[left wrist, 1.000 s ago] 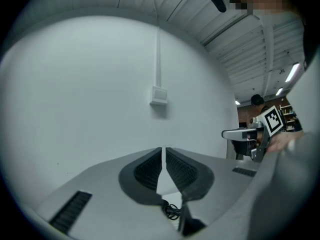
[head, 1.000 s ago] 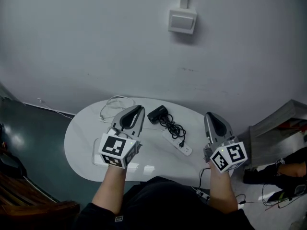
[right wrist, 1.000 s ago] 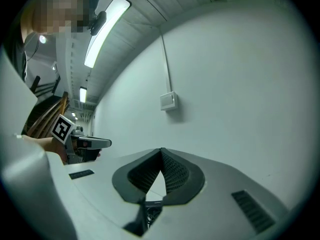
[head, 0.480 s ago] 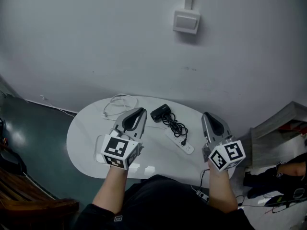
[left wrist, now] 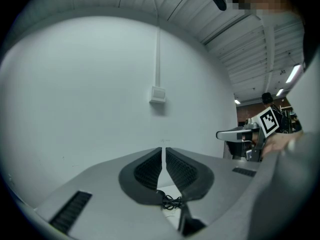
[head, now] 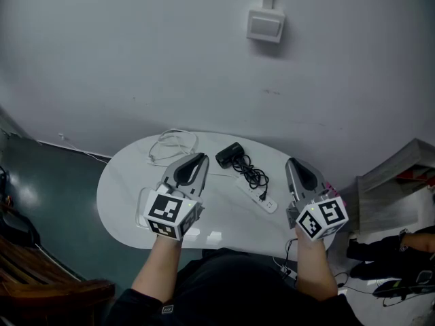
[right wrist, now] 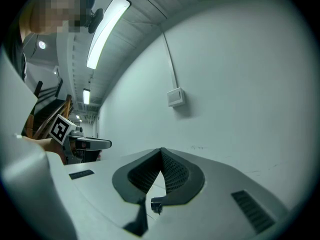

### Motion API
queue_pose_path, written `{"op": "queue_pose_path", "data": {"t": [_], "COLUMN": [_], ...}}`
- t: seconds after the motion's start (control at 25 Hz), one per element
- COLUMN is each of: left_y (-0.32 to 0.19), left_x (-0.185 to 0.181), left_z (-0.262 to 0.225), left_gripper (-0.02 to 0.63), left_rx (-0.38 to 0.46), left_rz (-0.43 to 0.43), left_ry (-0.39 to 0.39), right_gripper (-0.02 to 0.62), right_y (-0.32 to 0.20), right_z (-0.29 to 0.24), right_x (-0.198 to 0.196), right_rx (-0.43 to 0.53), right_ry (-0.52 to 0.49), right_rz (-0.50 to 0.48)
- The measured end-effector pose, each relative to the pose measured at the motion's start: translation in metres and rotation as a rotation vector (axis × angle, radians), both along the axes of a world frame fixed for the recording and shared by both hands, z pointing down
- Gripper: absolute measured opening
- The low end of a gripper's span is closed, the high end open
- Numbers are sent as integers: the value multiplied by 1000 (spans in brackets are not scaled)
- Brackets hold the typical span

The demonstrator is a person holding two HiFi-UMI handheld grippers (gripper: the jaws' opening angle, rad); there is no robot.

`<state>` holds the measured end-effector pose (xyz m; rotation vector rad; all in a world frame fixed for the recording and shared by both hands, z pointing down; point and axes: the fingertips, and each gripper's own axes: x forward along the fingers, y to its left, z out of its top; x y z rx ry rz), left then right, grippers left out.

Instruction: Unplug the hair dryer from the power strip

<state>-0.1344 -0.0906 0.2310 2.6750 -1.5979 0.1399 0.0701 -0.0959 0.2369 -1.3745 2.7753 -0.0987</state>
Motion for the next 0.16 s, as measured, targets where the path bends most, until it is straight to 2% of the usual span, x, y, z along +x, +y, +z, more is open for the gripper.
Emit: {"op": "queue_pose_path", "data": {"t": [0.16], "left_y": [-1], "left_x": [-1], "left_z": [0], "left_gripper": [34], "left_rx": [-3], "left_rz": [5], "left_ry": [-1], "right_gripper": [32], "right_y": [-1], "right_z": [1], "right_x": [-1], "right_rx": [-9], "right_ry": [-6], "right_rz": [1]}}
